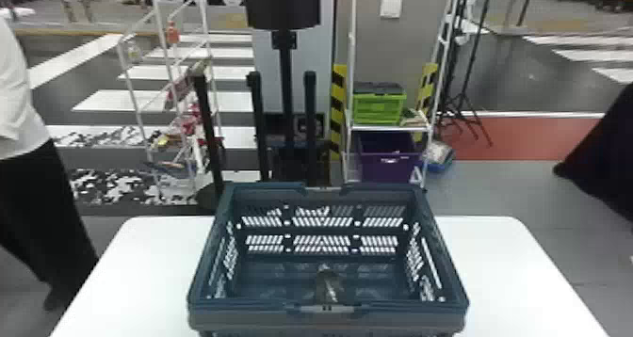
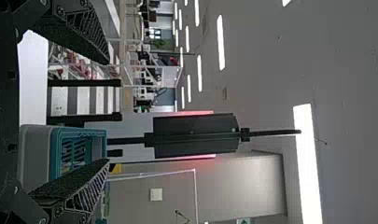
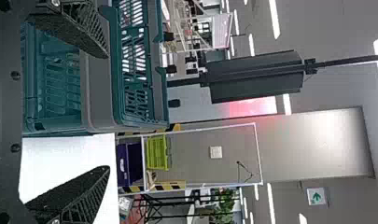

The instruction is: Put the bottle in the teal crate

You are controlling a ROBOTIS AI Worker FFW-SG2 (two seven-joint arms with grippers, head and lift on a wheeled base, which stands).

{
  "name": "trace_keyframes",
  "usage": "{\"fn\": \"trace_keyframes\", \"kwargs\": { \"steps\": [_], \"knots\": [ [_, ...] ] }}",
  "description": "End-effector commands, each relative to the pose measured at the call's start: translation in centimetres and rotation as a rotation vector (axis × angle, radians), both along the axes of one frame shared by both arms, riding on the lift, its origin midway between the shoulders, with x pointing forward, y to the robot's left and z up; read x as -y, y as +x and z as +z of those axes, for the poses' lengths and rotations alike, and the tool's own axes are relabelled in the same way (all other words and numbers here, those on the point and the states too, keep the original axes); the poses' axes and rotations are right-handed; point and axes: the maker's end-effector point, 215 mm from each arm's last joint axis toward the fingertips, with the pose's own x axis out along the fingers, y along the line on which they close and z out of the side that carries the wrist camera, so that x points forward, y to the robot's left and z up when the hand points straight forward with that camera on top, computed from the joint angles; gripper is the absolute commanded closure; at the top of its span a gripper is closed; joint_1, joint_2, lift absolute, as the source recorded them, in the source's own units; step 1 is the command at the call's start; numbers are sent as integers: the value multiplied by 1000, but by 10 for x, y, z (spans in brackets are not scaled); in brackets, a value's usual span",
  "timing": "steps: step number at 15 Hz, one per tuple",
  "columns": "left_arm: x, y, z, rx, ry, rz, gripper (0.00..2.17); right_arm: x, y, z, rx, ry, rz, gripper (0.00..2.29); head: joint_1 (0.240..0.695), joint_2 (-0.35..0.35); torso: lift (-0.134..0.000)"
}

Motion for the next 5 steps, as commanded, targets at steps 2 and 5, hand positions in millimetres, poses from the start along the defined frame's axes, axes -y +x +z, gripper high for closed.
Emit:
{"fn": "trace_keyframes", "kwargs": {
  "steps": [2,5],
  "knots": [
    [0,0,-1,-3,-1,-1,144,-2,1,0,-3,-10,5,29,499,0,0],
    [0,1,0,-1,-1,-1,144,-2,0,-1,-6,-12,8,29,499,0,0]
  ]
}}
